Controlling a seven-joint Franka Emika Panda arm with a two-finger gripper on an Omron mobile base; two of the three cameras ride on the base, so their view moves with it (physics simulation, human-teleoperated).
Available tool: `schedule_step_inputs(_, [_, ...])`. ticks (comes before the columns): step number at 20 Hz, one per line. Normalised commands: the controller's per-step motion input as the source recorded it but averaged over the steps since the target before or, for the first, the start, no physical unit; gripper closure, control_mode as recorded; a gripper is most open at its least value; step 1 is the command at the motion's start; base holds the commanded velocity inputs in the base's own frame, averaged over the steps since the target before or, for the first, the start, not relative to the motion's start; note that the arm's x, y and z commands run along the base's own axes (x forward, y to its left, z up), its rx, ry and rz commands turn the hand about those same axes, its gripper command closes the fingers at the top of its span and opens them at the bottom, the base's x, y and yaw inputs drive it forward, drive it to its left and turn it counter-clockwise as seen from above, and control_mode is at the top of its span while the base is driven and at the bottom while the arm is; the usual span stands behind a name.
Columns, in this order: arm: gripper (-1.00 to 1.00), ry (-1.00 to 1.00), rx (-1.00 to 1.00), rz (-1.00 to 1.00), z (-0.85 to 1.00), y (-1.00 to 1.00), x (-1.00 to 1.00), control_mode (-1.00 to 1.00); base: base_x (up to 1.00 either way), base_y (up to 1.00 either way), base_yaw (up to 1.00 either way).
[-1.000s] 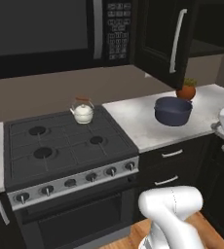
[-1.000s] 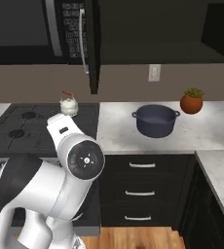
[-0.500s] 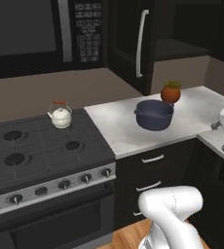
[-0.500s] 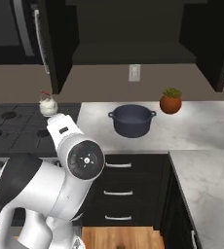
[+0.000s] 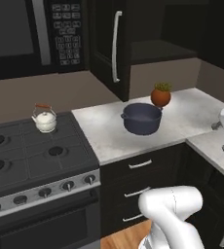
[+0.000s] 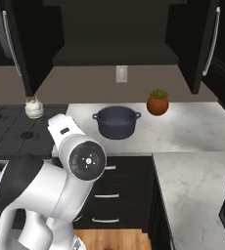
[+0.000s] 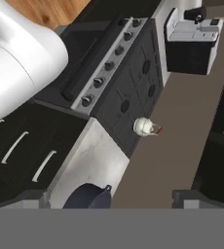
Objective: Pick the kettle from the cabinet and place it on a stove burner. Then pick the pot from the counter and place it on another stove burner. Finally, turn both burners on.
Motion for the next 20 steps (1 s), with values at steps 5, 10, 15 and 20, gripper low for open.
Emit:
schedule_step_inputs(5, [-1.00, 0.00, 0.00, 0.00, 0.00, 0.00, 0.00, 1.00, 0.47, -0.16, -0.01])
schedule_step_inputs(10, [-1.00, 0.00, 0.00, 0.00, 0.00, 0.00, 0.00, 1.00, 0.54, -0.04, 0.00])
schedule_step_inputs(15, [-1.00, 0.00, 0.00, 0.00, 0.00, 0.00, 0.00, 1.00, 0.59, -0.05, 0.00])
schedule_step_inputs(20, [-1.00, 0.00, 0.00, 0.00, 0.00, 0.00, 0.00, 1.00, 0.57, -0.16, 0.02])
